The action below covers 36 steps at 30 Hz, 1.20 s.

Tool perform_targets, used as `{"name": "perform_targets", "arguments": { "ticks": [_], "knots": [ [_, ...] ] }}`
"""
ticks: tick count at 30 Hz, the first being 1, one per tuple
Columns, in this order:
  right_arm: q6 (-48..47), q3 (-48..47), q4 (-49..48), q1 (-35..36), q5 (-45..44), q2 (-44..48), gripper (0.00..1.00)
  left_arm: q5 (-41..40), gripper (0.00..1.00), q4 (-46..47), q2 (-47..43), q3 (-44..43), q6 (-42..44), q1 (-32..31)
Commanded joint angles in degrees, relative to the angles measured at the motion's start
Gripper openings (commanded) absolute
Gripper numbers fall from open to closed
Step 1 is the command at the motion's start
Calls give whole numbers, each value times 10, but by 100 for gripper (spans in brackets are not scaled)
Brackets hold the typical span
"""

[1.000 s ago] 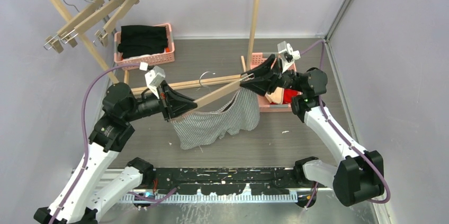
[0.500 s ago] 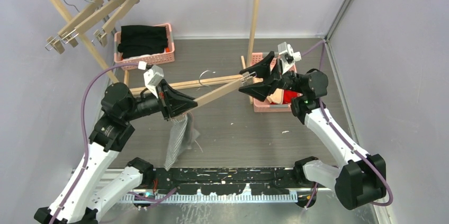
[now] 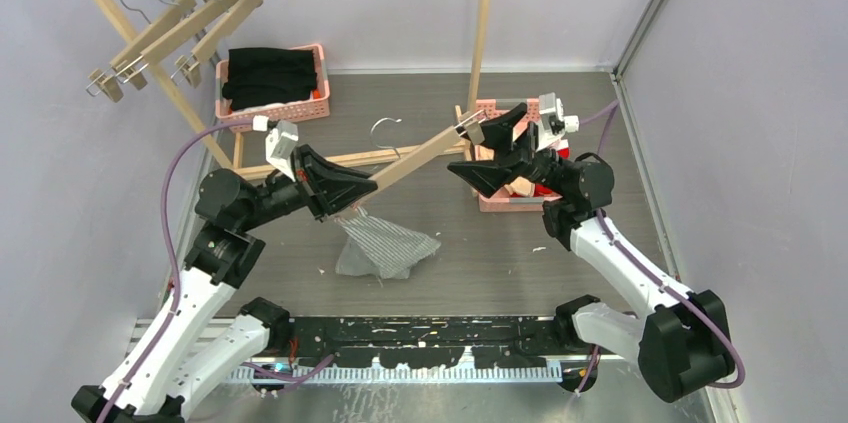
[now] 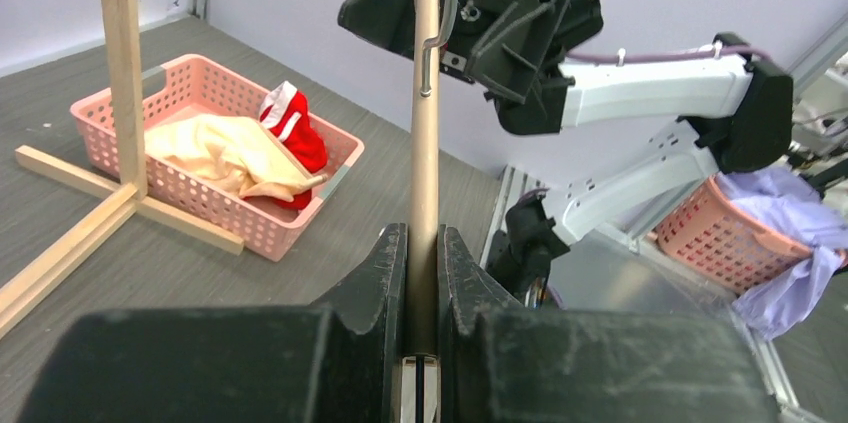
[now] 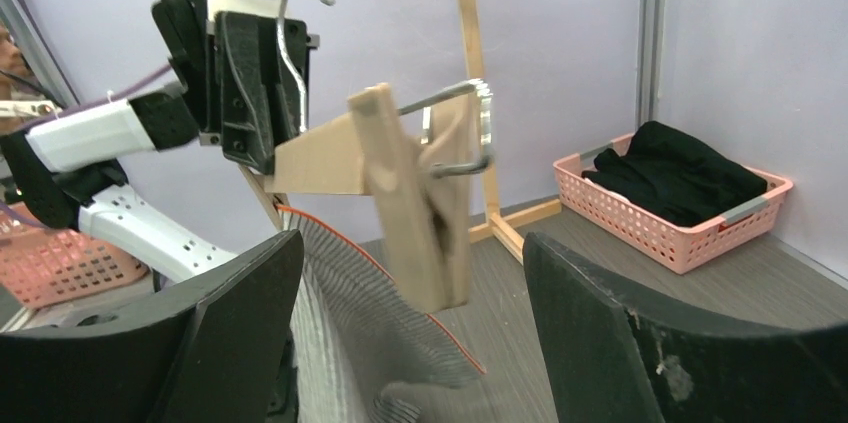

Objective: Remove the underwear clipped to the hanger

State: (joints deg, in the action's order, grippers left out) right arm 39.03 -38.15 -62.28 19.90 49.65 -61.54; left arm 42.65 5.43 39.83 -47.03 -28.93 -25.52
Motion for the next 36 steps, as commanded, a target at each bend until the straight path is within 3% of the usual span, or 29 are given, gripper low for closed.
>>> {"name": "perform_targets", "arguments": {
  "ticks": [1, 14, 28, 32, 36],
  "knots": [
    [27, 14, -123, 22, -79, 1, 86, -22, 0, 162, 1, 13, -73, -2],
    [82, -34, -256, 72, -111, -101, 85, -42, 0, 223, 7, 35, -107, -9],
    [68, -102, -250, 114, -120, -138, 83, -49, 0, 242, 10, 54, -108, -19],
    [56, -109, -237, 126, -123, -143, 76, -59, 0, 259, 13, 58, -112, -23],
    [41, -112, -218, 133, -124, -141, 62, -65, 0, 283, 15, 67, -122, -25]
  ]
}}
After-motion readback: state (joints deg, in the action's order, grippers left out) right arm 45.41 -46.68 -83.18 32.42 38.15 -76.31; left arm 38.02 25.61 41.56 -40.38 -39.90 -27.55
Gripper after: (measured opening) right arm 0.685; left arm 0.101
